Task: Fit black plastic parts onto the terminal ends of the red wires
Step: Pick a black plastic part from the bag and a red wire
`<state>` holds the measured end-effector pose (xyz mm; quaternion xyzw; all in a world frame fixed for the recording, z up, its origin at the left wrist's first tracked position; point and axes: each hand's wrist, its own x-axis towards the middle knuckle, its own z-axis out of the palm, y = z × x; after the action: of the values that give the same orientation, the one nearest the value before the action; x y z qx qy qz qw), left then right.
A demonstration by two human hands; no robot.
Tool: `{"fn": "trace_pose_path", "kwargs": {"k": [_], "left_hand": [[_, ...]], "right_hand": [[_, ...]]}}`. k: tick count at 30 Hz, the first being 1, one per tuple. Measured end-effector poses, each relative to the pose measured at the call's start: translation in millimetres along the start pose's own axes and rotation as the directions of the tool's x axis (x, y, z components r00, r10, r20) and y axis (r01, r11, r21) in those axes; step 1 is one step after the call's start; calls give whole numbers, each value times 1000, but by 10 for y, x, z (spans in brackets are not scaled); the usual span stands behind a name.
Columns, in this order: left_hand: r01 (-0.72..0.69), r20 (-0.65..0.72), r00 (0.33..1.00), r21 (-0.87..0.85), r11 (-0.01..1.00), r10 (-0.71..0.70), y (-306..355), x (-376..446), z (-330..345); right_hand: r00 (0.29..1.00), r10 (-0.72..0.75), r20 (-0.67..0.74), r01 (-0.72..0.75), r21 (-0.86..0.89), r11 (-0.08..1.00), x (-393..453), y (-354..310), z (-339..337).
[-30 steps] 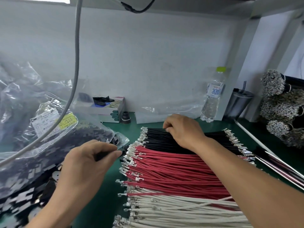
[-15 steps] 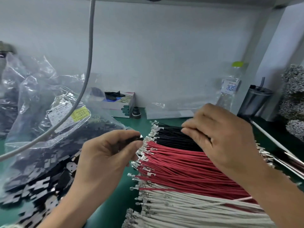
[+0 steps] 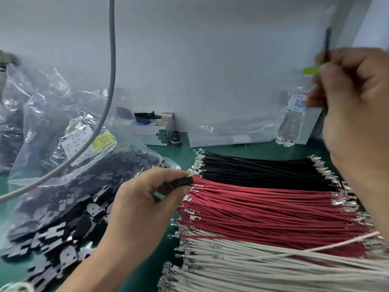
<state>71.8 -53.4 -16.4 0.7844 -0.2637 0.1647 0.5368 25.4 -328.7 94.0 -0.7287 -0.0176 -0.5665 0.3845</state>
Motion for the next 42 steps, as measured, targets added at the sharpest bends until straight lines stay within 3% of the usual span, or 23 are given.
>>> {"fn": "trace_pose_path", "kwargs": {"k": [2,3,5,7,10,13,15,19,31,42], "left_hand": [[-23,0,1000,7,1000,23,7,-5,4],[-31,0,1000,4,1000,31,0,-3,7],[-38,2,999,-9,999,38,-14,7,10],[-37,-3,999,-14,999,37,-26,18,4],[-28,-10,1000,-5,1000,28,-14,13,-3],[-6,6,1000,-104,995,7,41,-3,-4],[-7,19,1000,-192,981,11,66,-12,-3],[17,79,997,-289,957,6,59,-22,-9],[109,216,976,-406,907,-21,46,-38,16],[137,276,961,-405,904,-22,35,-52,42]], "right_hand": [[980,153,-123,-134,149,980,289,82,-31],[976,171,-133,-152,144,978,430,97,-109],[995,83,-62,-88,-90,992,624,120,-287],[998,-34,59,48,-249,967,609,22,-389],[967,-143,211,200,-279,939,188,-231,-150],[831,-244,499,385,-201,901,-458,-400,23],[782,-214,585,391,-194,900,-786,-365,85],[790,-129,599,292,-183,939,-1058,-277,99],[797,-111,594,265,-179,948,-990,-127,-18],[759,-32,650,149,-125,981,-1001,-109,-32]]}}
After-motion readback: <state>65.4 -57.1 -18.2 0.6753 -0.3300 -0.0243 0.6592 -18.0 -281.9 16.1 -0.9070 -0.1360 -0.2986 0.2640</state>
